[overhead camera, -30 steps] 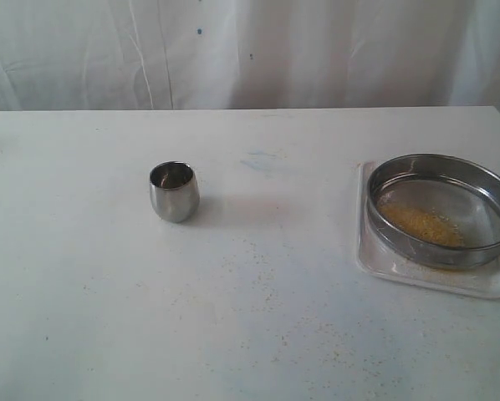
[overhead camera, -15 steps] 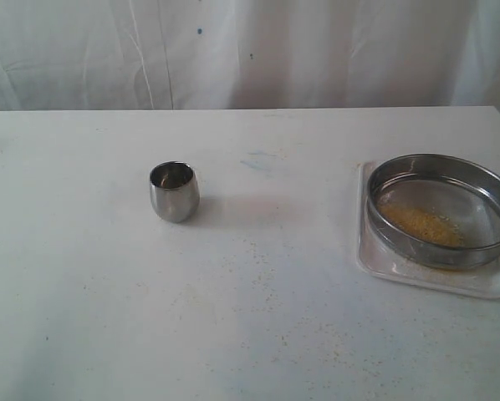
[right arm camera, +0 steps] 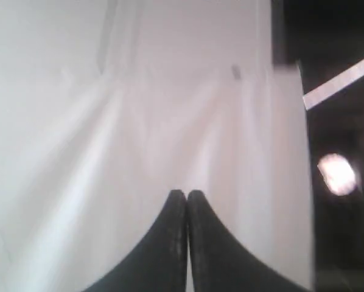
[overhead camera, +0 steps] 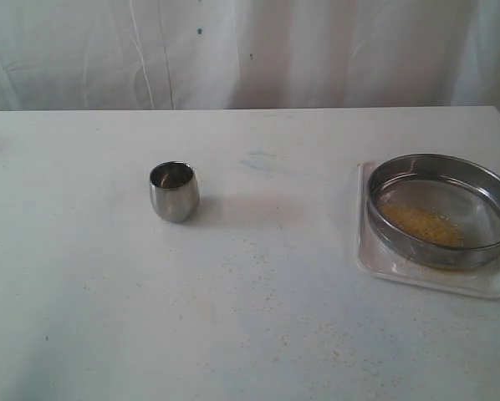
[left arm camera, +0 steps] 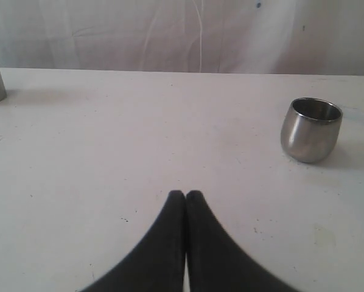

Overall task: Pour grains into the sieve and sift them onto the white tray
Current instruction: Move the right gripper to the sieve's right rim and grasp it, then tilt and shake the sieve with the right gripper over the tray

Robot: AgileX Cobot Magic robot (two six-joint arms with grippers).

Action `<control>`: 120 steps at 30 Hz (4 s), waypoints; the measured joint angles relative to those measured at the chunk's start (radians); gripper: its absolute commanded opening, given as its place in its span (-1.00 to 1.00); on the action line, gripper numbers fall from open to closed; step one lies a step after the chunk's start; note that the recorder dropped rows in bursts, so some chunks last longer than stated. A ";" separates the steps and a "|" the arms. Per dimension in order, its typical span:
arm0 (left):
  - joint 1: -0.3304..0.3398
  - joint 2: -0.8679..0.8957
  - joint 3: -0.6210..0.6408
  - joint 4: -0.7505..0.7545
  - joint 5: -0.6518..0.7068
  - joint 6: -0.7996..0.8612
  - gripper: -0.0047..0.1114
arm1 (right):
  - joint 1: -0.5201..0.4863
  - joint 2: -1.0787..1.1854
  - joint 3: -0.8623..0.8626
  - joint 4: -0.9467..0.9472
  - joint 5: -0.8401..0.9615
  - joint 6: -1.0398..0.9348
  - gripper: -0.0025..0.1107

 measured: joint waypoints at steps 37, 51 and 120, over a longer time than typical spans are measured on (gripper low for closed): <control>0.000 0.000 0.000 0.000 -0.002 0.000 -0.92 | -0.149 1.494 -0.758 0.429 1.117 -0.328 -0.09; 0.000 0.000 0.000 0.000 -0.002 0.000 -0.92 | -0.149 1.568 -0.758 0.435 1.073 -0.341 -0.32; 0.000 0.000 0.000 0.000 -0.004 0.000 -0.92 | -0.288 1.608 -0.776 0.777 1.117 -0.568 -0.96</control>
